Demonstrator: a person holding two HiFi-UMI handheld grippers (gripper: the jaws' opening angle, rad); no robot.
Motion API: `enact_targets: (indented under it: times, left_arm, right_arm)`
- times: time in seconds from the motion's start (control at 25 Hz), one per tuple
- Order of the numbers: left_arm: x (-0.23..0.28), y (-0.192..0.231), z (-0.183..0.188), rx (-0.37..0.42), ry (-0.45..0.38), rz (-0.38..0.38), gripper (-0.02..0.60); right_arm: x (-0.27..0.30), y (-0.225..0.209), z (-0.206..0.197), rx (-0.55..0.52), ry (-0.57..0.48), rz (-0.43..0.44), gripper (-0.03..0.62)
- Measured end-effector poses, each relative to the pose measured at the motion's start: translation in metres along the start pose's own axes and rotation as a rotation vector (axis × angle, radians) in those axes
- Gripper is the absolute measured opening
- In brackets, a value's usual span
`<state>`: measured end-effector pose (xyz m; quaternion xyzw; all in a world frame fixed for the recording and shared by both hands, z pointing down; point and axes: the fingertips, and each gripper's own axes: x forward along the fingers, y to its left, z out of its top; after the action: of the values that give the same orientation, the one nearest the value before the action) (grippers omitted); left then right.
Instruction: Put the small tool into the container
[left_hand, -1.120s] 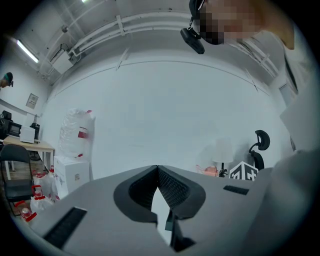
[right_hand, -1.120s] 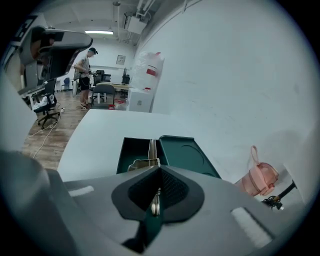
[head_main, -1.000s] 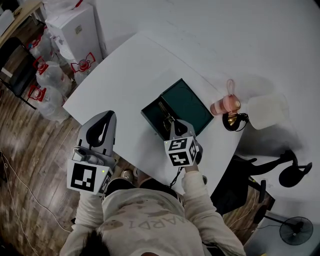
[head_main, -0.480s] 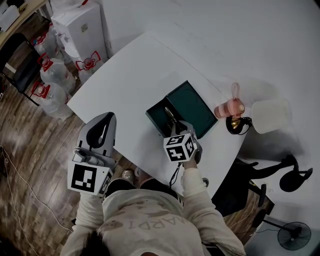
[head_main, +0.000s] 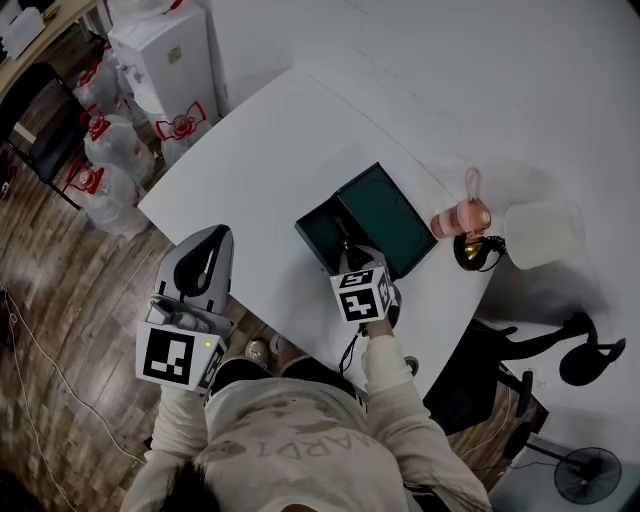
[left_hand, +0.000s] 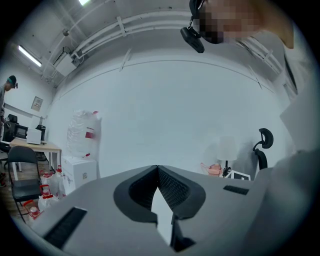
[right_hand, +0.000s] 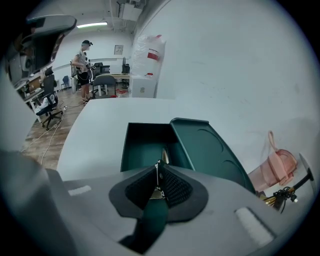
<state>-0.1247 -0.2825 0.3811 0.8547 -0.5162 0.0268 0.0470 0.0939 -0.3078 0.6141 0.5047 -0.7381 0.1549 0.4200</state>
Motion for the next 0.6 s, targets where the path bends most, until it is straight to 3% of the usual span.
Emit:
enact_targets:
  times: [0.6]
  left_arm:
    - [-0.013,-0.002,0.003,0.012,-0.004,0.001,0.003]
  right_arm:
    - [0.007,0.010,-0.014,0.103,-0.016,0.085,0.104]
